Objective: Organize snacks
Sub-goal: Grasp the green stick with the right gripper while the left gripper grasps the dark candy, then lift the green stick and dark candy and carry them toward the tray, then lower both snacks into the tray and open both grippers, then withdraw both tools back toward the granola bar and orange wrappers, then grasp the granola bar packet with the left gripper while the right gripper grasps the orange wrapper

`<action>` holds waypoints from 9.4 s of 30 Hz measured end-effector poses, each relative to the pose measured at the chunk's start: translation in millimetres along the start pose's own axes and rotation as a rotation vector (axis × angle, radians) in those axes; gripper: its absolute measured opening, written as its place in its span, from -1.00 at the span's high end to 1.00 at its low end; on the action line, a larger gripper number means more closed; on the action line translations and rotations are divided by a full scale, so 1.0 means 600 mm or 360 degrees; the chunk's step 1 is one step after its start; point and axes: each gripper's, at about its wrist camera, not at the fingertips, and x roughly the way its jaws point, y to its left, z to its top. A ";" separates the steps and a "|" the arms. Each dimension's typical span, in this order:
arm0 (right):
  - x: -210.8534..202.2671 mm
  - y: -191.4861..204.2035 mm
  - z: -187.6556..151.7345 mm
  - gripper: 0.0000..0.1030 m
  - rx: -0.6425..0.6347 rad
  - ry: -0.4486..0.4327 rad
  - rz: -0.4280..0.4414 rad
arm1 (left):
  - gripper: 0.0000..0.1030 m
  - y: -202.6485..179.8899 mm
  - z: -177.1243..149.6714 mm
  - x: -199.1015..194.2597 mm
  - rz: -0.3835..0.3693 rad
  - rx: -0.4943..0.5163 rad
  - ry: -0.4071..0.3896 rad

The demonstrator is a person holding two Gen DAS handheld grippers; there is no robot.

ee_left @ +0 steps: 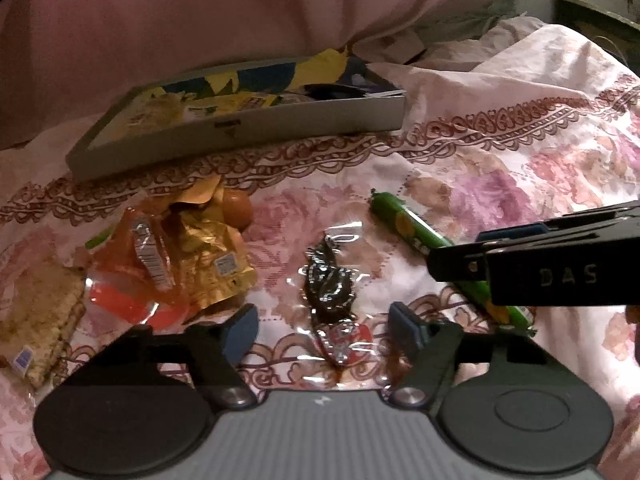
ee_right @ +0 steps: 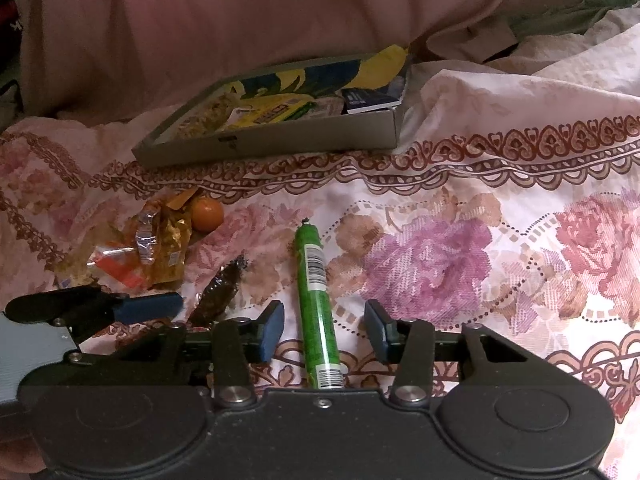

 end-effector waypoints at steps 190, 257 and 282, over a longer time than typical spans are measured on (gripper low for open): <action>-0.145 0.256 -0.044 -0.99 -0.0191 -0.0710 -0.0061 | -0.99 0.261 -0.046 -0.311 0.0540 -0.0603 -0.0512; -0.017 0.283 -0.051 -0.99 -0.0265 -0.0489 0.0020 | -0.99 0.365 -0.081 -0.156 0.0506 -0.0488 -0.0394; 0.089 0.313 -0.036 -0.71 -0.0595 -0.0257 0.0103 | -0.99 0.331 -0.057 -0.100 0.0323 0.0075 -0.0187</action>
